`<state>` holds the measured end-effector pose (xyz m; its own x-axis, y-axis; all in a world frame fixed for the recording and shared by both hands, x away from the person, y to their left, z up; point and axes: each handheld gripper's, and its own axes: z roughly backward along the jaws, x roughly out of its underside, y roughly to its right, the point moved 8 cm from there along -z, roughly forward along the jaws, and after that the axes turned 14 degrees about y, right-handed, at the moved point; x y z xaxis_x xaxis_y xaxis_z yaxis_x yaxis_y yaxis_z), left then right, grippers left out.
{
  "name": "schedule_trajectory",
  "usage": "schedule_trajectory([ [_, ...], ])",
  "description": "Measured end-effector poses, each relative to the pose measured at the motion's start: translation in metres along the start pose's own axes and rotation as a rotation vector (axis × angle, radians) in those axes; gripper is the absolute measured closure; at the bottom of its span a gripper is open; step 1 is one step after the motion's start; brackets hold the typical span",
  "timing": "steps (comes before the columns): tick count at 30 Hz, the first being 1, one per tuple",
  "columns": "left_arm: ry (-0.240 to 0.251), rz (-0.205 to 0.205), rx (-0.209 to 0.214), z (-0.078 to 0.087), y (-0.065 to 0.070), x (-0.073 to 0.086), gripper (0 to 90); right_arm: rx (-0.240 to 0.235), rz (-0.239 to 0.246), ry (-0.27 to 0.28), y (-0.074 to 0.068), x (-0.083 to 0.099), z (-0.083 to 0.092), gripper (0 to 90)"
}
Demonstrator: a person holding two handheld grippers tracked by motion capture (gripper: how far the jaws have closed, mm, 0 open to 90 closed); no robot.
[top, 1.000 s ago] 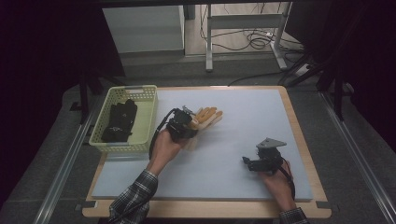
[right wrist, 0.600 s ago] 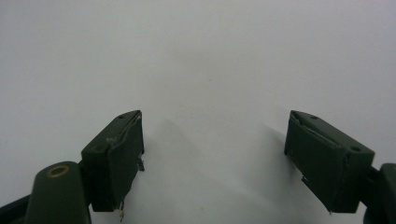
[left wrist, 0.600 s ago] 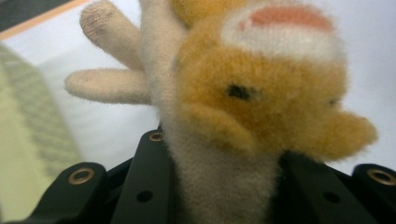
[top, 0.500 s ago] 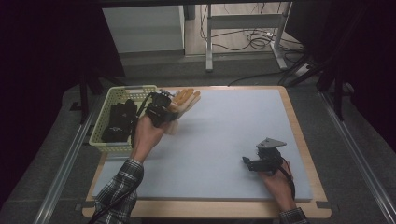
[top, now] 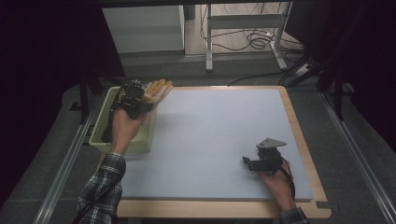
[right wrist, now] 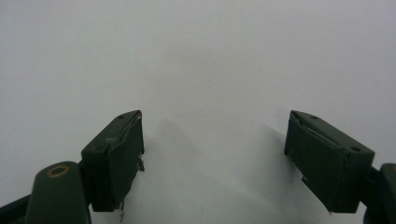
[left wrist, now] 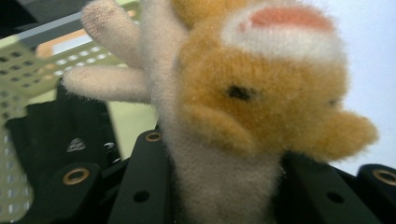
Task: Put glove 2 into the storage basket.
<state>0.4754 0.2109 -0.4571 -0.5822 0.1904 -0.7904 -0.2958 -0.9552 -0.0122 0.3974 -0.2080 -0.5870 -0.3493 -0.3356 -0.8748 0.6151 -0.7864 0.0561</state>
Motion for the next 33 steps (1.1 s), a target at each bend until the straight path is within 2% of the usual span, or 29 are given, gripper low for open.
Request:
schedule_trajectory([
  [5,-0.001,0.037,-0.042,-0.001,-0.023,0.008,68.7,0.0,0.0,0.0,0.0,0.0,0.0,19.3],
  [11,-0.013,0.069,-0.083,-0.008,-0.044,0.022,68.0,0.0,0.0,0.0,0.0,0.0,0.0,19.3],
  [14,-0.026,0.08,-0.101,-0.013,-0.052,0.029,67.8,0.0,0.0,0.0,0.0,0.0,0.0,19.3],
  [17,-0.045,0.066,-0.123,-0.019,-0.059,0.036,67.8,0.0,0.0,0.0,0.0,0.0,0.0,19.3],
  [22,-0.084,0.067,-0.139,-0.033,-0.065,0.047,67.0,0.0,0.0,0.0,0.0,0.0,0.0,19.3],
  [26,-0.121,0.039,-0.168,-0.046,-0.068,0.056,65.8,0.0,-0.001,0.0,0.0,0.0,0.0,19.3],
  [33,-0.186,0.044,-0.173,-0.068,-0.068,0.07,64.4,0.0,-0.001,0.0,0.0,0.0,0.0,19.3],
])
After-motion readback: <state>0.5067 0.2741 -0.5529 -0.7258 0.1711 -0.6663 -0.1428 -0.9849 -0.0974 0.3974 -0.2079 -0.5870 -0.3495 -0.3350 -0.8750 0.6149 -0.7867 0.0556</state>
